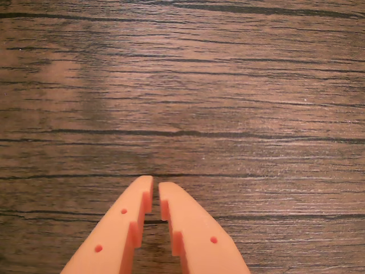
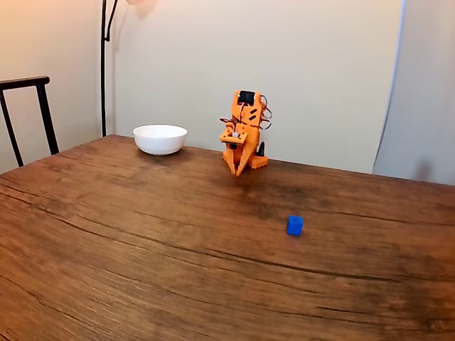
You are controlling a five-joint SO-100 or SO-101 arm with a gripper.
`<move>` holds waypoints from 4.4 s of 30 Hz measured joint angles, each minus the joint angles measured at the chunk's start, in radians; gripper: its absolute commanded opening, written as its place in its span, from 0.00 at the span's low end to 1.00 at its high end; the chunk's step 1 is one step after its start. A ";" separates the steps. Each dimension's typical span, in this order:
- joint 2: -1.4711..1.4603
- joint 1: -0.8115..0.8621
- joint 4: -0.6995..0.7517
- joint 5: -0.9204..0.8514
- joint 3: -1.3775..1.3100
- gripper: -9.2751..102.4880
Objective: Grasp the cube and drop it in the bowl
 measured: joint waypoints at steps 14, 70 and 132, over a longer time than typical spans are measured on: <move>0.000 0.000 0.000 0.000 0.000 0.08; -0.008 -0.078 0.031 -0.110 -0.353 0.08; -1.936 -0.419 -0.431 -0.288 -1.559 0.08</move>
